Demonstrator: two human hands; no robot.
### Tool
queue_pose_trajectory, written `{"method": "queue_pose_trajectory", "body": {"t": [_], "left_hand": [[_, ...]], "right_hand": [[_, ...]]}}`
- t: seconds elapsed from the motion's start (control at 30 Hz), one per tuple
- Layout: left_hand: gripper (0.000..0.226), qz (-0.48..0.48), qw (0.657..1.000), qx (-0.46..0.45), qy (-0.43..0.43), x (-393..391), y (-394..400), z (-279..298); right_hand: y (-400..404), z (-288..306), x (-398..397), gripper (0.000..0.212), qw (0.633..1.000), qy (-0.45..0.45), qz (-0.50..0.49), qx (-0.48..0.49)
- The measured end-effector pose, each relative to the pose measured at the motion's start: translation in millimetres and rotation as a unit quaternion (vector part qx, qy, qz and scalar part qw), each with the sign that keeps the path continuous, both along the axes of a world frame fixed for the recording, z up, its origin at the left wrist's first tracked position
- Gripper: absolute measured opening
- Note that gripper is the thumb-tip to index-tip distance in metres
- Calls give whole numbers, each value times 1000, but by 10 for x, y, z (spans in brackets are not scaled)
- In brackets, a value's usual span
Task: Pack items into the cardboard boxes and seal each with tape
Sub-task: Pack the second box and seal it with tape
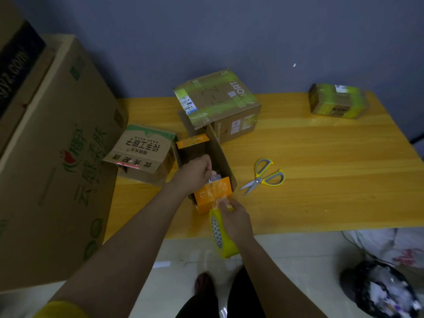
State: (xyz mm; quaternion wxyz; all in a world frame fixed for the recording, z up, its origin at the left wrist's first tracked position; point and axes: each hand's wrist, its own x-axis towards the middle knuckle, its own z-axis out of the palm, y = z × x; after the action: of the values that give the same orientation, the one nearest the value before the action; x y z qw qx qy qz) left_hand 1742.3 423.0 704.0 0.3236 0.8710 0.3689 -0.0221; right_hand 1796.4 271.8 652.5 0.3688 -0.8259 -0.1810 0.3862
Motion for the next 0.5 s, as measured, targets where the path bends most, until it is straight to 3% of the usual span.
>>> {"method": "queue_pose_trajectory", "body": {"t": [0.27, 0.5], "left_hand": [[13, 54, 995, -77, -19, 21, 16, -96], [13, 53, 994, -89, 42, 68, 59, -154]], "right_hand": [[35, -14, 23, 39, 1000, -2, 13, -19], [75, -33, 24, 37, 1000, -6, 8, -26]]}}
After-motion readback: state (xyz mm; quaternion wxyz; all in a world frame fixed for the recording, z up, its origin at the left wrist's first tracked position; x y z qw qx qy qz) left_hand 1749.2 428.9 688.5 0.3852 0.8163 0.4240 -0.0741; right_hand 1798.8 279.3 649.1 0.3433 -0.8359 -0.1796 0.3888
